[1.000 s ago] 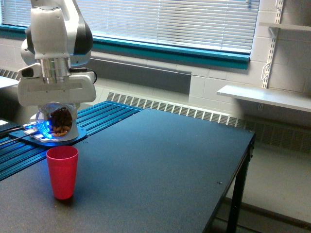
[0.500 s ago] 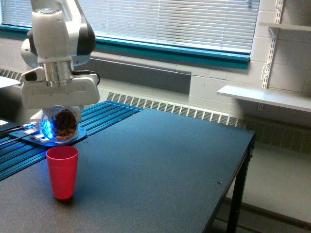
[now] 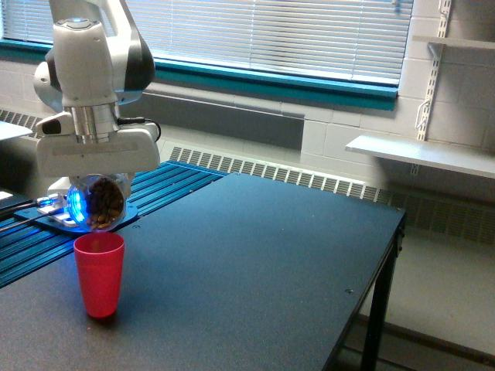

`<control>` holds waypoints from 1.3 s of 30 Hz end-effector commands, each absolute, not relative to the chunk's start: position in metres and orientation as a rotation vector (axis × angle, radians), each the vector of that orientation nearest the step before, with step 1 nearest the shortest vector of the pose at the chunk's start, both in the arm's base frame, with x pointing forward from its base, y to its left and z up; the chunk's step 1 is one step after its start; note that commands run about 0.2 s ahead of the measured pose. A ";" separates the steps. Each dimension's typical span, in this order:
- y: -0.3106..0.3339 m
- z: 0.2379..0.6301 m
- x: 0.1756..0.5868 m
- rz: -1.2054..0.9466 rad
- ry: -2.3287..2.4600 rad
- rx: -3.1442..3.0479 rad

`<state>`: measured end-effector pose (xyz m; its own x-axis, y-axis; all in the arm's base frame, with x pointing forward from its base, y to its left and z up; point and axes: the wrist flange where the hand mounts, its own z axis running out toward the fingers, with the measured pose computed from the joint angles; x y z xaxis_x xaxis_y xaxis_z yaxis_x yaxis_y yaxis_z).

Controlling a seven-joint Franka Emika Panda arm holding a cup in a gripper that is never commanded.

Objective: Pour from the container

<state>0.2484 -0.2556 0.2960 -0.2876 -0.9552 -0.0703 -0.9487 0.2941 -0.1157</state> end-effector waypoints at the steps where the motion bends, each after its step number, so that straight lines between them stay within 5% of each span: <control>1: -0.256 0.297 0.251 -0.073 2.416 -1.795; 39: -0.261 0.292 0.253 0.008 2.458 -1.726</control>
<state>0.2489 -0.2599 0.2909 -0.3297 -0.9378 -0.1085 -0.9381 0.3384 -0.0743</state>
